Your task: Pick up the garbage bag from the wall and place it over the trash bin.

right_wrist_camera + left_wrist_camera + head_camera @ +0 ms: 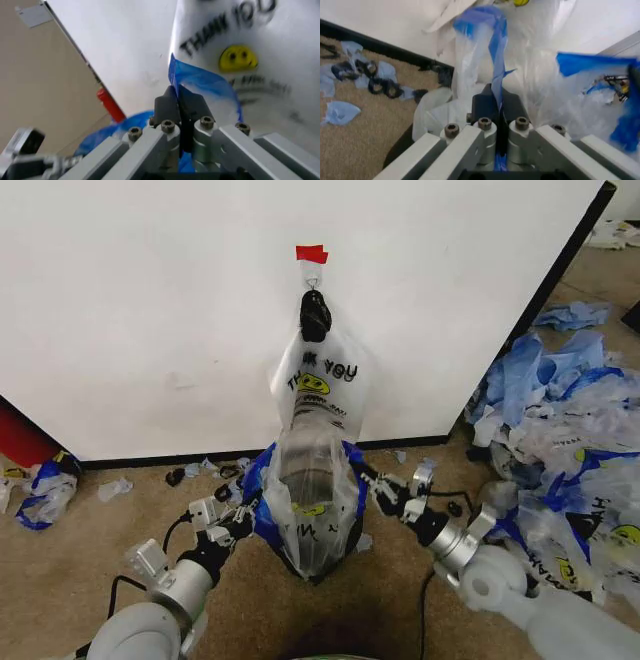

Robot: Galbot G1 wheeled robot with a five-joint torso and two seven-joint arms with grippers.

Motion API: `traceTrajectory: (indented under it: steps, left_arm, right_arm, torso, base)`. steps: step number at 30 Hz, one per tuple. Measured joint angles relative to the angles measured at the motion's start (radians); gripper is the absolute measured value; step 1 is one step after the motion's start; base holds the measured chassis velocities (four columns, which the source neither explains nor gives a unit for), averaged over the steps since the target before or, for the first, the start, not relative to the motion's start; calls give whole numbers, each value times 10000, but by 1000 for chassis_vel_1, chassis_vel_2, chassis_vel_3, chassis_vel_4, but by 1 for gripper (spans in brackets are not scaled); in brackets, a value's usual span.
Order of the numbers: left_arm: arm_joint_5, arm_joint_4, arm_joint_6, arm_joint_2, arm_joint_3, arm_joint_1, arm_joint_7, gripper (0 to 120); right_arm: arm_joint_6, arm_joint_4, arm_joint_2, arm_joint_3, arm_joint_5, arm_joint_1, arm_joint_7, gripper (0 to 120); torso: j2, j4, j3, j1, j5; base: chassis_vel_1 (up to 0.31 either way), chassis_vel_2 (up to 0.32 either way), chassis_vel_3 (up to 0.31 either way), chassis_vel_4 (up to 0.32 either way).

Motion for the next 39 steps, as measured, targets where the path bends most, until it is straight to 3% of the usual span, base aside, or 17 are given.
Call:
traceTrajectory:
  steps: [10, 26, 31, 39]
  left_arm:
    - [145, 160, 21, -229, 74, 81, 1, 0]
    - [266, 627, -87, -385, 95, -166, 236, 0]
    - [873, 1431, -344, -695, 191, 517, 388, 0]
    - [1157, 1489, -516, -717, 82, 875, 396, 0]
  right_arm:
    - [129, -52, -237, 214, -561, 49, 109, 0]
    - [442, -776, 103, 157, -1460, 326, 405, 0]
    - [630, -1006, 154, 41, -1738, 9, 175, 0]
    - [800, -1058, 84, -86, -2122, -446, 50, 0]
  torso:
    - [0, -1, 0, 0, -1]
    - [0, -1, 0, 1, 1]
    - [-1, -1, 0, 0, -4]
    - [0, -1, 0, 0, -1]
  base:
    - [0, 0, 0, 0]
    - [0, 0, 0, 0]
    - [0, 0, 0, 0]
    - [0, 0, 0, 0]
